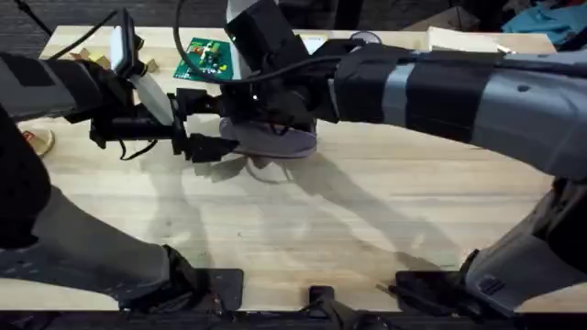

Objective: Unzip the bag, pick up the pens from the table one at a time and place them inside, then zip the bag closed.

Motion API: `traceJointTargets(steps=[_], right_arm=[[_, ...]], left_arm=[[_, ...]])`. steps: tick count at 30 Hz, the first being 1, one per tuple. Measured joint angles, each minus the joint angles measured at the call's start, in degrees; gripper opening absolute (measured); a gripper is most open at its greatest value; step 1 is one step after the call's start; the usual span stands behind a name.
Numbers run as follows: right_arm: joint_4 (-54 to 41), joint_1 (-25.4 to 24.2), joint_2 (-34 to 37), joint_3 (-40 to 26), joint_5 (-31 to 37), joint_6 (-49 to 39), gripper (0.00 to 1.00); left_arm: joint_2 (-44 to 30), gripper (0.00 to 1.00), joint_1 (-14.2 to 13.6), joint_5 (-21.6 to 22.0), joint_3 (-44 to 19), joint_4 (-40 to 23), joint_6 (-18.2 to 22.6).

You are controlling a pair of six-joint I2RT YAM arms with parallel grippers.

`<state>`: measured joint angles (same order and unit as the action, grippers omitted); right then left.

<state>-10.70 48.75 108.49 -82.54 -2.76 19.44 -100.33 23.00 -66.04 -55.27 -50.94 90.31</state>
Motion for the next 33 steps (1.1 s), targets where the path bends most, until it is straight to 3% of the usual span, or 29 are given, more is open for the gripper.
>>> traceJointTargets(steps=[1, 5, 7, 17, 33], right_arm=[[0.0, 0.0, 0.0, 0.0, 0.0, 0.0, 0.031], [-0.07, 0.0, 0.0, 0.0, -0.07, 0.0, 0.031], [-0.15, 0.09, 0.0, 0.0, -0.09, -0.1, 0.031], [-4.79, -1.88, -0.69, -0.02, -1.67, -0.17, 0.031], [-23.49, -17.2, -5.03, -0.32, -5.73, -0.36, 0.031]], left_arm=[[0.0, 0.75, -0.03, 0.05, 0.0, 0.08, -0.01], [0.0, 0.149, -0.04, 0.71, -0.14, 0.56, -0.24], [0.0, 0.052, -0.14, 1.09, -0.2, 0.33, -0.22], [0.0, 0.04, -0.37, 1.44, -0.24, 0.31, -0.27], [0.0, 0.042, -0.63, 1.38, -0.24, 0.16, -0.27]])
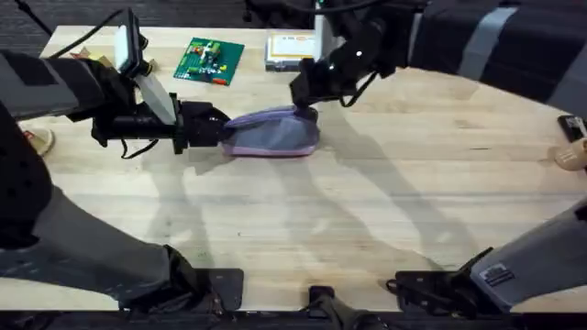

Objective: Unzip the bag, pick up the pens from the table one at a time and place them inside, then zip the bag closed.

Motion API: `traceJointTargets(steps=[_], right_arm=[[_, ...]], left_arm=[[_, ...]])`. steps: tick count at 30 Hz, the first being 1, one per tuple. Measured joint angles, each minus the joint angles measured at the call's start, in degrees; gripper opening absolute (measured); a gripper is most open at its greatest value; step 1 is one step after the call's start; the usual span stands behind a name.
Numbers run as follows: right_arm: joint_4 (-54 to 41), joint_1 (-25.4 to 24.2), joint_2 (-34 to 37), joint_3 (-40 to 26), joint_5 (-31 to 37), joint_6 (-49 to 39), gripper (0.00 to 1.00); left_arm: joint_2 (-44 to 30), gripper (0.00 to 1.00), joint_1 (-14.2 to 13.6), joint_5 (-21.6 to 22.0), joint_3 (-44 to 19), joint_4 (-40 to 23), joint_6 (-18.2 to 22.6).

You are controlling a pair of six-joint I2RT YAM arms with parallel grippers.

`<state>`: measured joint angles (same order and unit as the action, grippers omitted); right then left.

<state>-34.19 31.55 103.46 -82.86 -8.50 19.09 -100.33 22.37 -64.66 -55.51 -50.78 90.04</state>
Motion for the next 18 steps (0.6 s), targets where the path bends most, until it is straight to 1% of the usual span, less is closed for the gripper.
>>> traceJointTargets(steps=[11, 18], right_arm=[[-6.05, -6.71, 0.0, -0.14, -0.89, -1.01, 0.029], [-9.81, -9.29, 0.0, -0.23, -2.9, -1.15, 0.029]], left_arm=[[0.0, 0.042, -0.02, 0.17, 0.0, -0.05, -0.44], [0.0, 0.042, -0.36, 0.12, 0.0, -0.43, -0.46]])
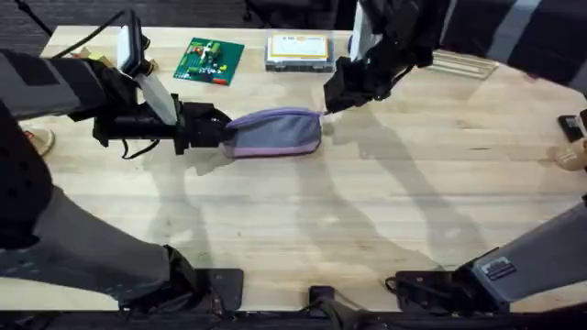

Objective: Unzip the bag, pick up the pens from the table one at a time and place them inside, then zip the bag closed.

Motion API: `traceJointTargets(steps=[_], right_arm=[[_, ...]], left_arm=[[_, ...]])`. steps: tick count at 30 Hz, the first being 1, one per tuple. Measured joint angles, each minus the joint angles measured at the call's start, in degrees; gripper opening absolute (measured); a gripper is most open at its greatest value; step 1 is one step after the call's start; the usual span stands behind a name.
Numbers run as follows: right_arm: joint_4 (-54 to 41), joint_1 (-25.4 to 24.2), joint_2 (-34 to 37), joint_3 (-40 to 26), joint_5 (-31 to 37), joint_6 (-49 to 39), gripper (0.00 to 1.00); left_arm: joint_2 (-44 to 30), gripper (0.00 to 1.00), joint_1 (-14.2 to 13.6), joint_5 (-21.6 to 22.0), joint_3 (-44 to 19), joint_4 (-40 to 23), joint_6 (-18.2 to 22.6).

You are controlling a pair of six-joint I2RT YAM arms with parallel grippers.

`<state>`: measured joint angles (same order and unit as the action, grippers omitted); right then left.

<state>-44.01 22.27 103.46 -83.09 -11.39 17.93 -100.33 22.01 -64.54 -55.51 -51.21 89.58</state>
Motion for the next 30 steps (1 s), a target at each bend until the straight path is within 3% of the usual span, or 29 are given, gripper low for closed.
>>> traceJointTargets(steps=[11, 19, 30], right_arm=[[-0.7, -1.83, 0.2, 0.0, 1.23, -0.17, 0.031], [-1.86, -2.04, 5.24, 0.0, 1.55, -0.18, 0.031], [-2.36, -2.26, 4.44, -0.02, 1.48, -0.2, 0.038]], left_arm=[[0.0, 0.042, -0.41, -0.14, 0.0, 0.01, 0.01], [0.0, 0.042, -0.49, -0.12, 0.0, -0.24, -0.22], [0.0, 0.042, -0.49, 0.02, 0.0, -0.28, -0.85]])
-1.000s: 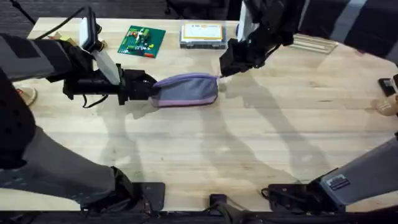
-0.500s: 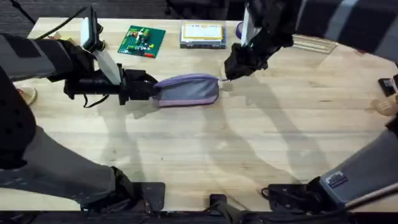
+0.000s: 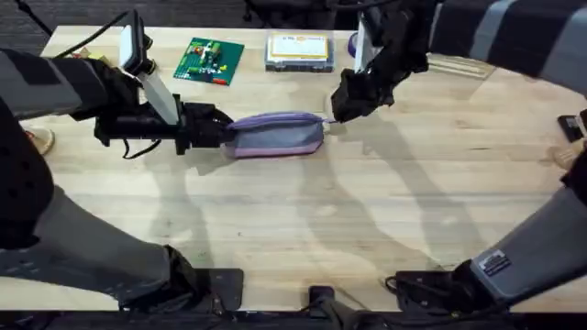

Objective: Unzip the bag, pick up the pens from the table one at a time and place them inside, then zip the bag closed.

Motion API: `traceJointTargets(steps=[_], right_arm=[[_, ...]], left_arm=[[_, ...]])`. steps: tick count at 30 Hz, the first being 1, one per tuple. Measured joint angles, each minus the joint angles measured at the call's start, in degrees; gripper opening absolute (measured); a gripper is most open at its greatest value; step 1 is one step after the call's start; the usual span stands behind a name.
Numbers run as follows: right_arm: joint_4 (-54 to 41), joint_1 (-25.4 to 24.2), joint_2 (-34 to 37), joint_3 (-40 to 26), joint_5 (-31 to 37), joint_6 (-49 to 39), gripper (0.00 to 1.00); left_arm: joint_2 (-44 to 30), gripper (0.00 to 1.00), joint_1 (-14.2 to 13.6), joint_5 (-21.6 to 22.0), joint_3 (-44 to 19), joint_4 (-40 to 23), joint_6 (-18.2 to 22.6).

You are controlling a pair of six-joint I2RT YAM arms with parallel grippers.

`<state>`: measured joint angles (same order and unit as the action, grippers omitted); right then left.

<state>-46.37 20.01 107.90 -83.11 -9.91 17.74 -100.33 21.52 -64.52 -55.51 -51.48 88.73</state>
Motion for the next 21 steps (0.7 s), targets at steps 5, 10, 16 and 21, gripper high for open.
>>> traceJointTargets(steps=[5, 10, 16, 21], right_arm=[[-1.25, -2.29, -4.0, -0.29, 5.08, -0.85, 0.957], [-2.14, -2.6, -5.73, -0.61, 7.1, -1.07, 0.997], [-3.54, -2.56, -5.73, -0.61, 7.34, -1.09, 0.997], [-3.8, -2.56, -8.08, -0.61, 7.34, -1.51, 0.998]], left_arm=[[0.0, 0.042, 0.22, 0.79, 0.0, 0.04, -0.02], [0.0, 0.042, 0.22, 0.95, 0.0, 0.02, -0.02], [0.0, 0.522, 0.68, 1.21, -0.02, 0.26, -0.13], [0.0, 0.992, 1.33, 1.34, -0.04, 0.28, -0.42]])
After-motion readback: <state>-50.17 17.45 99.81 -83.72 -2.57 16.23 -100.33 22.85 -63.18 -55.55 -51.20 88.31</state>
